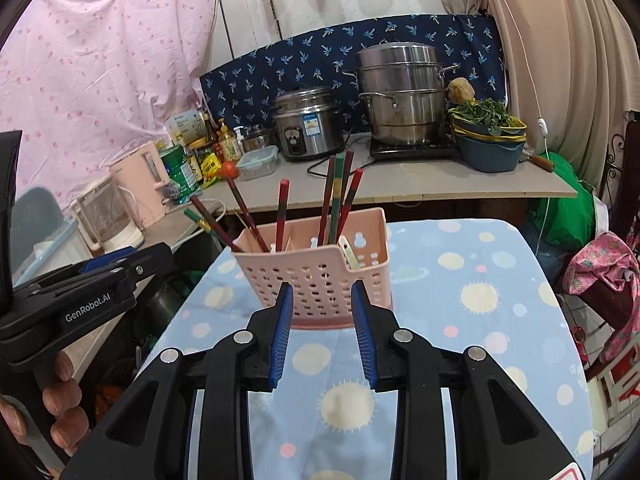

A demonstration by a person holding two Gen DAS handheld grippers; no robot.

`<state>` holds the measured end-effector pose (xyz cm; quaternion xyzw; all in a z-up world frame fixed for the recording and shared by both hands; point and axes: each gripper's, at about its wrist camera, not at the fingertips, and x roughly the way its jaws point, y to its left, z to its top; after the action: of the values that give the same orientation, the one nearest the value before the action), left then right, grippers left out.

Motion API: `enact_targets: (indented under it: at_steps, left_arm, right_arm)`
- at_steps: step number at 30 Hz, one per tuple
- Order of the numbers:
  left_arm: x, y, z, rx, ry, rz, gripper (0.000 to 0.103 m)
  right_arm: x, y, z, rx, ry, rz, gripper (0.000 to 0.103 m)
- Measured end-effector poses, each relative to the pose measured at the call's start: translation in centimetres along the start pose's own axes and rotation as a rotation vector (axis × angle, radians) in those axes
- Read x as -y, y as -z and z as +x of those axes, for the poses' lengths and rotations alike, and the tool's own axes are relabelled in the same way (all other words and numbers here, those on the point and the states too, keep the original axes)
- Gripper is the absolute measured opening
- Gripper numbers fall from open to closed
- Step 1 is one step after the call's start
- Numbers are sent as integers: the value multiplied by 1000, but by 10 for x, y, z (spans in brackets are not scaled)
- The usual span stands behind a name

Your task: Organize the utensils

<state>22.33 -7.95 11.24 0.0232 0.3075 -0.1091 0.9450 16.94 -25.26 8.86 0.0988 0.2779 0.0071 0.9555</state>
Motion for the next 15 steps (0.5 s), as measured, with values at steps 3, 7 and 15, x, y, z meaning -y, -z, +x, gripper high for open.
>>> enact_targets:
  at_steps: [3, 7, 15]
  left_arm:
    - [-3, 10, -5, -6, -13, 0, 48]
    - [-5, 22, -8, -21, -21, -6, 50]
    - [-11, 46, -10, -51, -40, -4, 52]
  right_arm:
    - [-3, 8, -5, -16, 18, -12, 34]
    - [-6, 22, -12, -32, 46, -31, 40]
    - [-15, 41, -20, -46, 108, -85, 47]
